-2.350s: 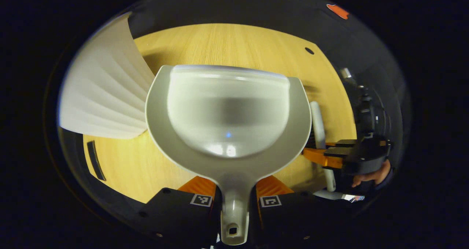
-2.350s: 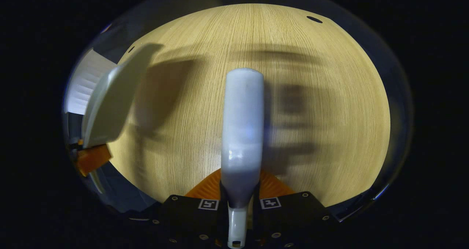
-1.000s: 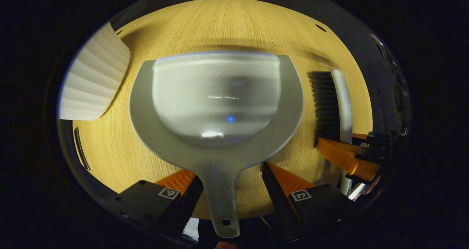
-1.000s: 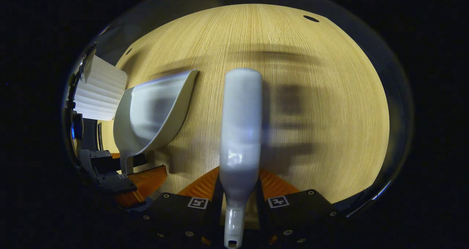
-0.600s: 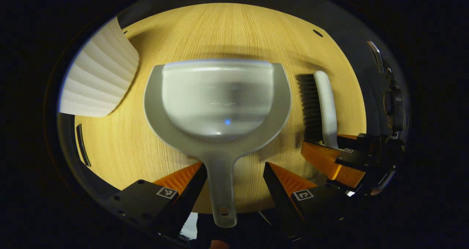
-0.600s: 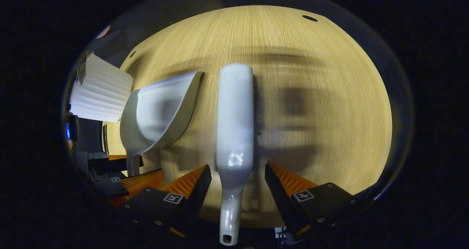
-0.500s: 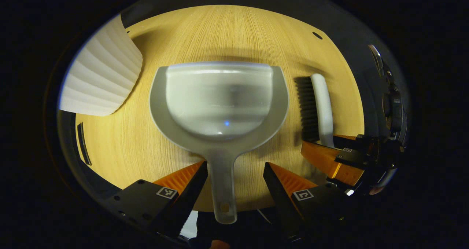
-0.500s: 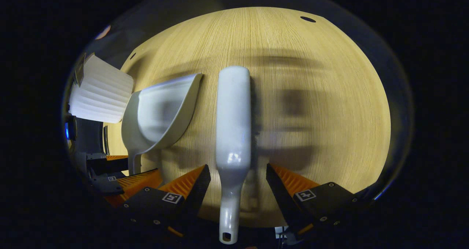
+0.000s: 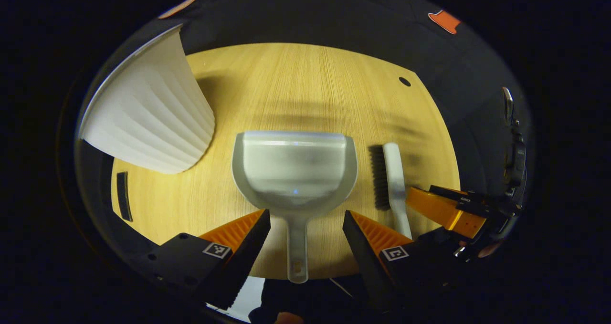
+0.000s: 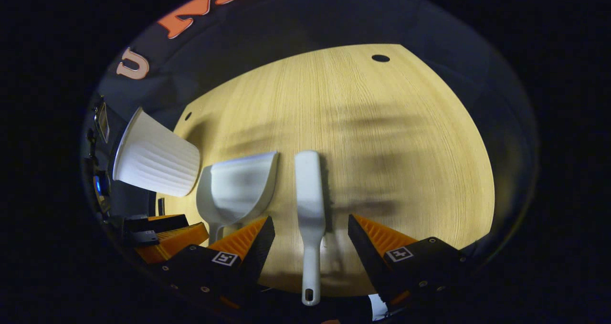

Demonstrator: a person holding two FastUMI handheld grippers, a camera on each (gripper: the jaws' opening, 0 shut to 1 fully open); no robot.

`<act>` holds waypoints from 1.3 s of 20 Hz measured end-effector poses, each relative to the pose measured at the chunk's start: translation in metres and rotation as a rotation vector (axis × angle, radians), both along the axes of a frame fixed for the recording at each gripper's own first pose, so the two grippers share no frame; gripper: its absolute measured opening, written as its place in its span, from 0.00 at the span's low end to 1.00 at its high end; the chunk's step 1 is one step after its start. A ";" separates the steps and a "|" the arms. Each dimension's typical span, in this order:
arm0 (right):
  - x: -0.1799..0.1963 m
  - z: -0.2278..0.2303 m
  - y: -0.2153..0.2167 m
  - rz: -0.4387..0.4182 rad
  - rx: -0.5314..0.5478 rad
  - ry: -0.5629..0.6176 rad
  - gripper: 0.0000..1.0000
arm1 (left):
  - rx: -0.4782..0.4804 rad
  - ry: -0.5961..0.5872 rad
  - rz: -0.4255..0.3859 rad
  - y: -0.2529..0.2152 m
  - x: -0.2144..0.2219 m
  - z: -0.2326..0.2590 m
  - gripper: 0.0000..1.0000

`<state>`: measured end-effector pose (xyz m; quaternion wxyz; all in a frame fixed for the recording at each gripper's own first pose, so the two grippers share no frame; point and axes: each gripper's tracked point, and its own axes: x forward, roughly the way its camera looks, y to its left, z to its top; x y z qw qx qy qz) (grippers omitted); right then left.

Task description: Pick up the small broom and dustpan from the desktop, sweep the trash into the dustpan with the broom, and then empty the trash into the garbage bin.

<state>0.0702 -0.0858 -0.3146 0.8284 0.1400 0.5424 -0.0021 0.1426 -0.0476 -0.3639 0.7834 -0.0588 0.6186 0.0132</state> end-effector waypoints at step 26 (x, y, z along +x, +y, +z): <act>0.081 0.283 -0.004 -0.023 -0.261 -1.078 0.95 | 0.105 -1.288 0.071 0.013 0.126 0.262 0.95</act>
